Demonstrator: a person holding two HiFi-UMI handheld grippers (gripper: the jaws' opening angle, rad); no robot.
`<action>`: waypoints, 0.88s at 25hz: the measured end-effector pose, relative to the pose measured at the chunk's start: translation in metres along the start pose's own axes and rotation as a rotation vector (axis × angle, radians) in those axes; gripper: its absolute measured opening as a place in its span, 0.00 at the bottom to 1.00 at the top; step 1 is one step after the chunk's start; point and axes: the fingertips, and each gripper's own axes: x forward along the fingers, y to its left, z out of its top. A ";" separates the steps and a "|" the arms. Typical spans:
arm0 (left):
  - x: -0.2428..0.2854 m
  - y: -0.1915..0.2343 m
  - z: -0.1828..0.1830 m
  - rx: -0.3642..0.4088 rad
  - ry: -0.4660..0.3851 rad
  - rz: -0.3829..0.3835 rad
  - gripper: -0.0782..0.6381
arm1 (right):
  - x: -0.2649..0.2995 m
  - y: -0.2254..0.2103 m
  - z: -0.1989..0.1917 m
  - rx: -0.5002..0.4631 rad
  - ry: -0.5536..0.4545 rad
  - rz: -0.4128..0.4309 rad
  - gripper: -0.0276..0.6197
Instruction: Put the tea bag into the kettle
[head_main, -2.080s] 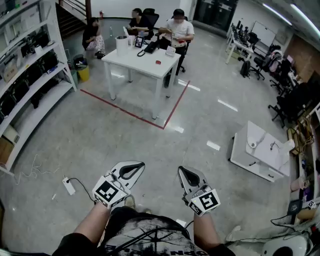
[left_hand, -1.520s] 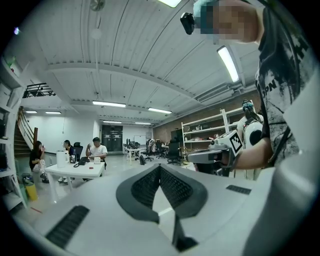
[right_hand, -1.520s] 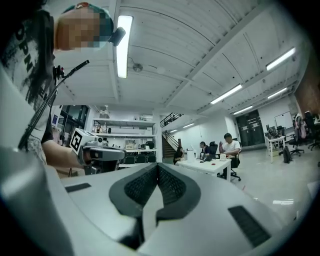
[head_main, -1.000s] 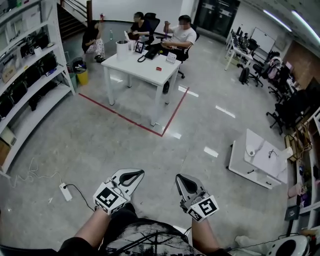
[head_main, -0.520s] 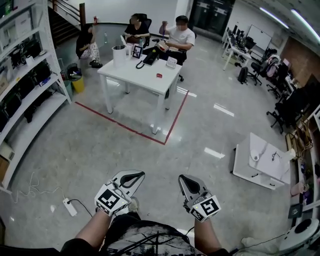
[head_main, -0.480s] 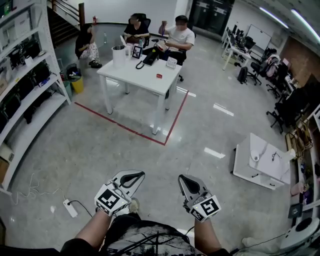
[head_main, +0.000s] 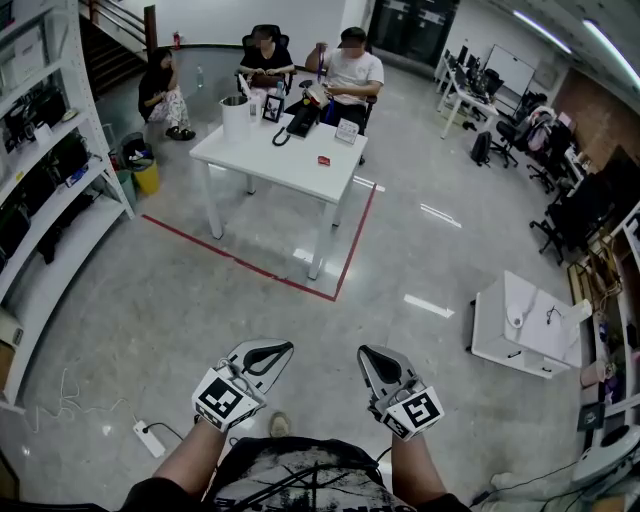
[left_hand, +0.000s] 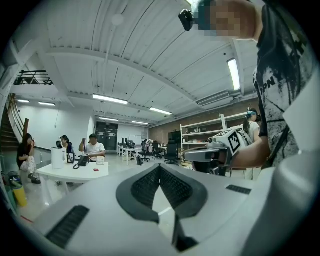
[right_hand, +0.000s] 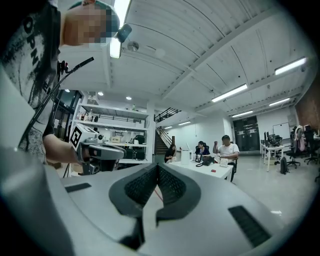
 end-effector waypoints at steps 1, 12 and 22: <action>0.000 0.007 -0.001 -0.001 -0.002 0.001 0.12 | 0.008 0.000 0.000 -0.003 0.001 0.002 0.05; -0.009 0.066 -0.011 -0.023 0.001 0.023 0.12 | 0.082 0.005 0.004 -0.010 -0.017 0.062 0.05; 0.017 0.104 -0.029 -0.045 0.032 0.040 0.12 | 0.120 -0.031 -0.018 0.027 0.001 0.072 0.05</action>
